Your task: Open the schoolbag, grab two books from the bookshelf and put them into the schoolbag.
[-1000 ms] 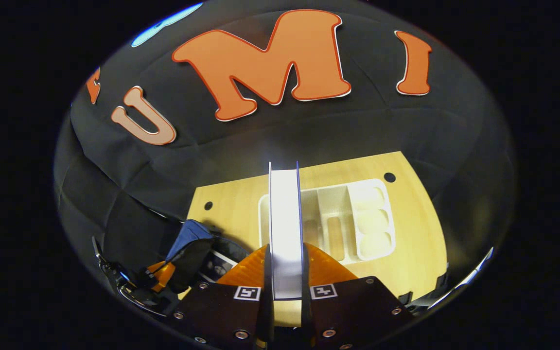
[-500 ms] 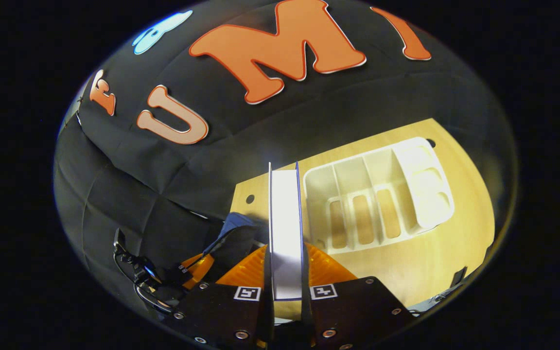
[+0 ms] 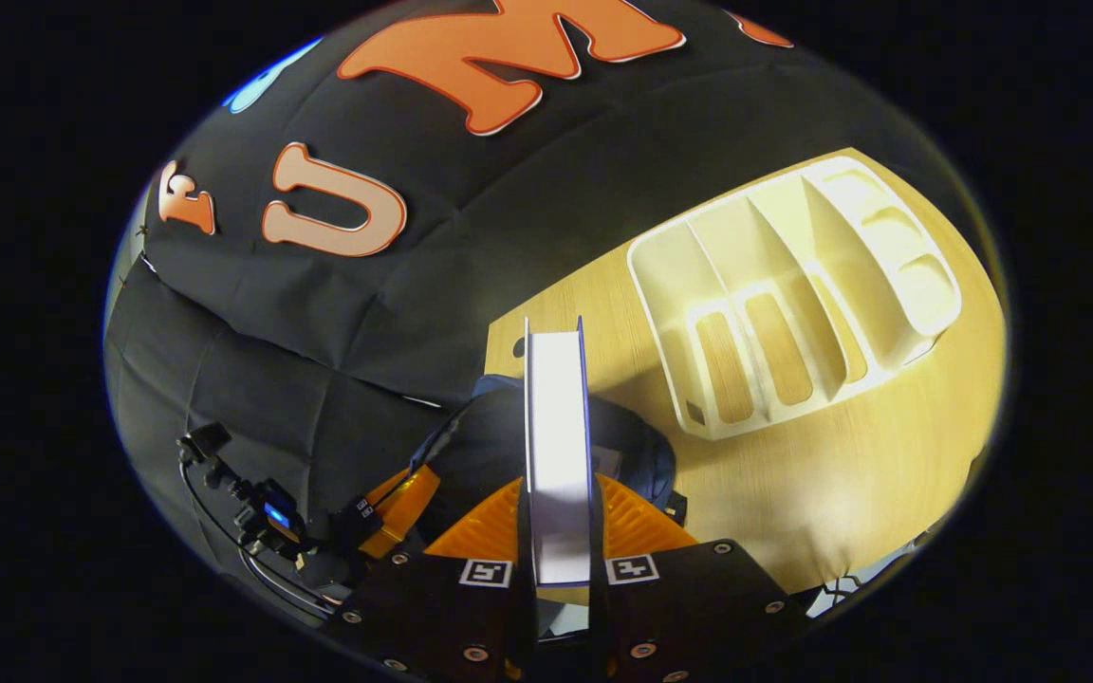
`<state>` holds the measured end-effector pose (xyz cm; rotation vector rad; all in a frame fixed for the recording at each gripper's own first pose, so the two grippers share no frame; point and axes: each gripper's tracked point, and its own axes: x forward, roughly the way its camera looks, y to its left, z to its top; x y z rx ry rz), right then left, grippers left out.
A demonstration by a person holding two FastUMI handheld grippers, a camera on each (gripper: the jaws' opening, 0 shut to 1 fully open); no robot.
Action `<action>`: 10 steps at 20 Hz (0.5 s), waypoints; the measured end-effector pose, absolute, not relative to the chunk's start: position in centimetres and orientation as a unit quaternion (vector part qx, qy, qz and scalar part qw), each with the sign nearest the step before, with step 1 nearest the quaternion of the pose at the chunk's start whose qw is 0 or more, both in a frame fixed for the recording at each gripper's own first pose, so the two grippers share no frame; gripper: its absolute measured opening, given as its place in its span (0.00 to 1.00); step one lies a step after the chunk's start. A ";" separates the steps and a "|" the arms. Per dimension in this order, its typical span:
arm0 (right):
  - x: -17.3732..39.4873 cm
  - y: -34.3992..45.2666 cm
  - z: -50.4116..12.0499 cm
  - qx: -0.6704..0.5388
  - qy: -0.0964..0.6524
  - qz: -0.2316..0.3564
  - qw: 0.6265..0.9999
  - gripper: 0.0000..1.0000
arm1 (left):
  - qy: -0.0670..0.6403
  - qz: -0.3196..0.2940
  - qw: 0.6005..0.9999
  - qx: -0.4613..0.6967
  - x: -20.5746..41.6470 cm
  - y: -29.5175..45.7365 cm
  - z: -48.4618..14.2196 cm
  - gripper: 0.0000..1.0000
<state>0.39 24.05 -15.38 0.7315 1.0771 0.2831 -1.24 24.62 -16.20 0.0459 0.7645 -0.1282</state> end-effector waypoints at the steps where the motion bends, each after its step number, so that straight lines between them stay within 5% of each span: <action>1: 0.3 24.5 -15.9 0.343 0.502 0.130 0.783 0.21 | 0.373 -0.063 0.925 0.022 -1.2 24.5 -16.2 0.01; 10: -1.0 30.2 -20.8 0.394 0.517 0.134 0.748 0.21 | 0.376 -0.070 0.924 0.016 -1.7 23.7 -16.0 0.00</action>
